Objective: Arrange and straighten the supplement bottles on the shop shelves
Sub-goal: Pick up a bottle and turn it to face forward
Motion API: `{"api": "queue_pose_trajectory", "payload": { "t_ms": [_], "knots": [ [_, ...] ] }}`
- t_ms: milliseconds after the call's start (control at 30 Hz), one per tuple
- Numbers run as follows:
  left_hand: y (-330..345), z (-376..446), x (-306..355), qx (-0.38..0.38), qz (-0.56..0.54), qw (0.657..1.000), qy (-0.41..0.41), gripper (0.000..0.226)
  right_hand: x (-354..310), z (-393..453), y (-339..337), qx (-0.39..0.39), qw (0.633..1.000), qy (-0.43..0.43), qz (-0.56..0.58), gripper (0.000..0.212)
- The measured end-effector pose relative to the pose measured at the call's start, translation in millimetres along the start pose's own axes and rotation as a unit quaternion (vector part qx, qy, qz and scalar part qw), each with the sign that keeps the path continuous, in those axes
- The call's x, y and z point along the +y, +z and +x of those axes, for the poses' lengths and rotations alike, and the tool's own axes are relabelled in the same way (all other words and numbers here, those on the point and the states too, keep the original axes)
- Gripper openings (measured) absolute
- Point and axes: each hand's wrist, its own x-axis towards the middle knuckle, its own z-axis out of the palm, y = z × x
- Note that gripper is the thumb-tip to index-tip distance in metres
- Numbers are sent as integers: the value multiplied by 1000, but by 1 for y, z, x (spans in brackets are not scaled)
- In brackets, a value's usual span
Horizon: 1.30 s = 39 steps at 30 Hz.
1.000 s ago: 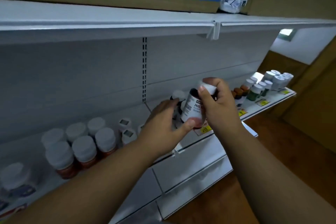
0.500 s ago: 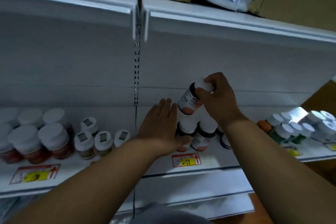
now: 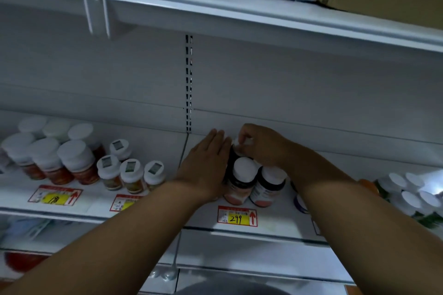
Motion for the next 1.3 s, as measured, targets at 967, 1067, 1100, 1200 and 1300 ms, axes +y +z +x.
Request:
{"api": "queue_pose_trajectory", "payload": {
  "t_ms": [967,1067,1100,1200,1300],
  "knots": [
    [-138,-359,-281,202,9,950,-238,49,-435,44,222,123,941,-274,155,10],
    [-151,-410,-326,210,10,929,-304,51,-500,62,256,79,937,-297,165,11],
    [-155,-420,-342,217,14,923,-318,51,-518,69,265,67,935,-306,165,12],
    [-163,-434,-393,234,19,907,-350,51,-559,95,293,48,933,-324,151,13],
    [-166,-434,-442,234,8,902,-364,55,-588,132,314,34,938,-314,141,11]
  ]
}}
